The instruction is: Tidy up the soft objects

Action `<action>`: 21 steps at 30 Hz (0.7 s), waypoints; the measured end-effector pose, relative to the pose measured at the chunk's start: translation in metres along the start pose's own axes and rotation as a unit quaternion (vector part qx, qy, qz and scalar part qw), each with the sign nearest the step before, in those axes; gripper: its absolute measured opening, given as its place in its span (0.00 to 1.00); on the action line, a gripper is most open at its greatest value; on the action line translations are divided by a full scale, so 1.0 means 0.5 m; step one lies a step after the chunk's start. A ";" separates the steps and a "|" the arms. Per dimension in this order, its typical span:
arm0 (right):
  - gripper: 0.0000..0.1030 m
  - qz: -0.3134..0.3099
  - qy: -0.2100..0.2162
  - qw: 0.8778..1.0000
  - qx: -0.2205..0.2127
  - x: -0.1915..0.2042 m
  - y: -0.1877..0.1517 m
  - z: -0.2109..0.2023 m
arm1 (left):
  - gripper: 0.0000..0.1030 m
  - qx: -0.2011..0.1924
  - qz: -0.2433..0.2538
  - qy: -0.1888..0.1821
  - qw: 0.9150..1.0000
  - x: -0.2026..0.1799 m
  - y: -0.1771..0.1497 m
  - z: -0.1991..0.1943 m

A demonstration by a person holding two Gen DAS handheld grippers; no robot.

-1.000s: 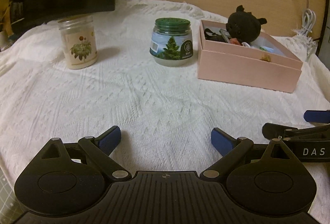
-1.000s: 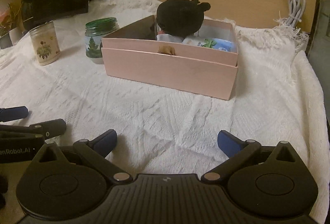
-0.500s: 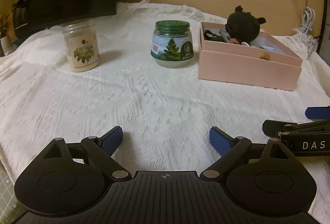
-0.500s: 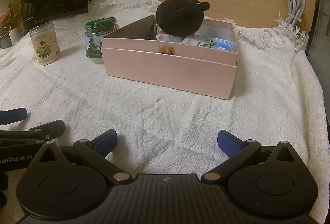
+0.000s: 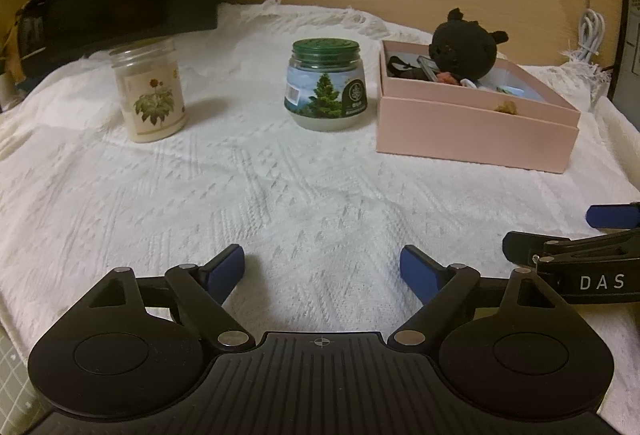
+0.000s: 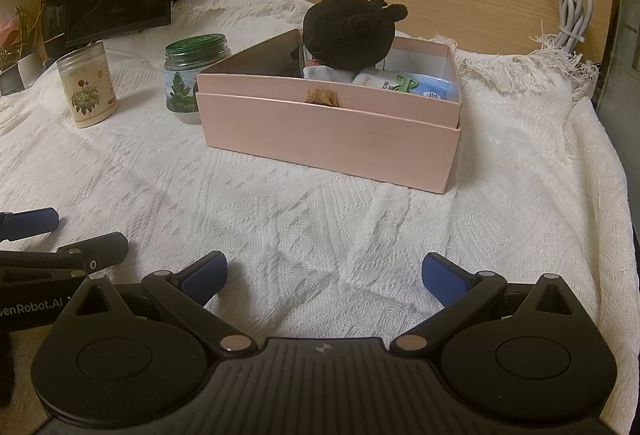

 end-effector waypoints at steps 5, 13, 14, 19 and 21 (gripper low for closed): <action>1.00 0.000 0.000 1.000 0.000 0.000 0.000 0.000 | 0.85 -0.001 0.002 -0.004 1.000 0.000 0.000 -0.001; 1.00 0.000 0.000 1.000 0.000 0.000 0.000 0.001 | 0.84 0.003 0.003 -0.005 1.000 -0.003 0.003 -0.002; 1.00 0.000 0.000 1.000 0.000 0.000 0.001 0.001 | 0.84 0.005 0.002 -0.005 1.000 -0.003 0.004 -0.002; 1.00 0.000 0.000 1.000 0.000 0.000 0.000 0.001 | 0.84 0.008 0.001 -0.006 1.000 -0.003 0.006 -0.001; 1.00 0.000 0.000 1.000 0.000 0.000 0.000 0.001 | 0.84 0.010 0.002 -0.006 1.000 -0.003 0.006 -0.001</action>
Point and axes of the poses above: each gripper's, at about its wrist camera, not at the fingertips, and z roughly the way its jaws point, x to its left, y to its top, the point moved 3 cm from there along z, roughly the way its jaws point, and after that the axes turned 12 degrees about x, right-handed, at the moved point
